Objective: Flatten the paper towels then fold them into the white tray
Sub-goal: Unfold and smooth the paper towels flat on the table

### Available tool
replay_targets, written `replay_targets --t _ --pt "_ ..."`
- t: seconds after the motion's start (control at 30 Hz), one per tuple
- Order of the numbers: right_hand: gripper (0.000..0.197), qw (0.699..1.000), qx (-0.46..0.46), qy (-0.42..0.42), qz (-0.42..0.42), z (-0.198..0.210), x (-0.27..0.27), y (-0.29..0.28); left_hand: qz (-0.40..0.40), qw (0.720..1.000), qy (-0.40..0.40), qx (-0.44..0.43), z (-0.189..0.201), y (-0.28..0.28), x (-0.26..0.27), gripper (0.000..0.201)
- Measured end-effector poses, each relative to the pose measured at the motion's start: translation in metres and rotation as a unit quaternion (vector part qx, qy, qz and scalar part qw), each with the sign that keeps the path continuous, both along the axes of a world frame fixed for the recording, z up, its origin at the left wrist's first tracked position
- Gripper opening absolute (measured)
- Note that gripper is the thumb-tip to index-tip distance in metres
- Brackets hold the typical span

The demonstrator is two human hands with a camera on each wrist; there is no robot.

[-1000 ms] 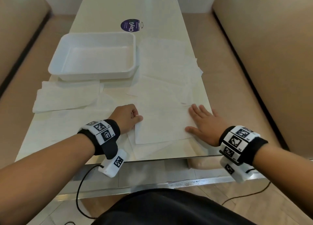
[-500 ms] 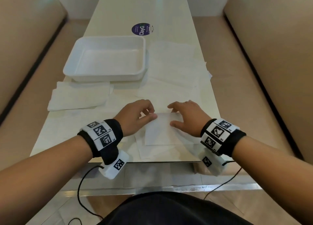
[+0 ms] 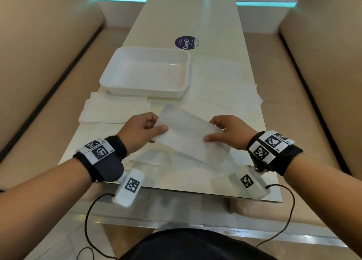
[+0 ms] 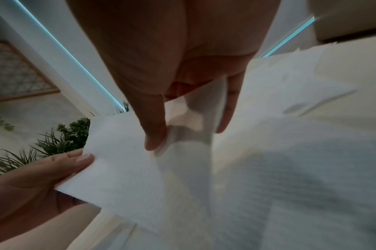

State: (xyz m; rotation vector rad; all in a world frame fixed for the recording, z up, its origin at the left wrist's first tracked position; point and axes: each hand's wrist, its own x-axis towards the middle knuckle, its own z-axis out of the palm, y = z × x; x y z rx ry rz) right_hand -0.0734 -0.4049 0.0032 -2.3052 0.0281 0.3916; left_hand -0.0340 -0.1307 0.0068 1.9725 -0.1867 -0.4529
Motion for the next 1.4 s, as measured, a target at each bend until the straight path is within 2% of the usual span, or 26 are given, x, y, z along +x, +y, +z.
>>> replay_targets --t 0.23,0.37,0.47,0.6,0.7,0.77,0.9,0.97,1.03,1.1,1.17,1.3,1.4 --pt "0.028 1.0 0.021 -0.007 0.005 -0.005 0.027 0.063 0.097 0.992 -0.009 0.085 0.0 0.076 0.01 0.018" --pt "0.033 0.999 0.013 0.022 0.031 -0.009 0.042 0.1 0.122 0.978 -0.01 0.168 -0.012 0.105 0.011 0.022" --pt "0.036 0.998 -0.009 0.038 0.046 -0.012 0.05 0.121 0.121 0.958 -0.048 0.255 -0.017 0.119 0.014 0.027" --pt "0.038 0.994 -0.081 0.042 0.067 -0.015 0.058 0.141 0.111 0.924 -0.074 0.357 -0.017 0.126 0.017 0.03" --pt "0.043 0.975 -0.202 0.008 0.094 -0.016 0.059 0.15 0.089 0.905 -0.051 0.412 -0.02 0.127 0.02 0.03" --pt "0.045 0.967 -0.239 -0.007 0.089 -0.016 0.055 0.149 0.08 0.894 -0.048 0.437 -0.021 0.125 0.021 0.031" --pt "0.042 0.973 -0.219 -0.005 0.076 -0.015 0.042 0.123 0.081 0.889 -0.094 0.441 -0.02 0.117 0.019 0.037" --pt "0.04 0.973 -0.207 -0.008 0.104 -0.011 0.031 0.104 0.06 0.893 -0.163 0.415 -0.021 0.11 0.017 0.038" --pt "0.036 0.968 -0.207 -0.011 0.144 -0.008 0.016 0.086 -0.005 0.911 -0.197 0.362 -0.023 0.1 0.014 0.036" --pt "0.034 0.962 -0.209 0.0 0.178 -0.009 -0.003 0.07 -0.104 0.923 -0.16 0.335 -0.029 0.087 0.009 0.04" --pt "0.039 0.956 -0.211 0.01 0.202 -0.015 -0.023 0.058 -0.165 0.906 -0.123 0.369 -0.036 0.076 0.007 0.051" --pt "0.052 0.956 -0.194 -0.001 0.219 -0.025 -0.055 0.039 -0.124 0.892 -0.117 0.419 -0.036 0.07 0.017 0.059" --pt "0.056 0.959 -0.191 -0.015 0.211 -0.027 -0.066 0.034 -0.129 0.878 -0.106 0.449 -0.034 0.07 0.021 0.059"
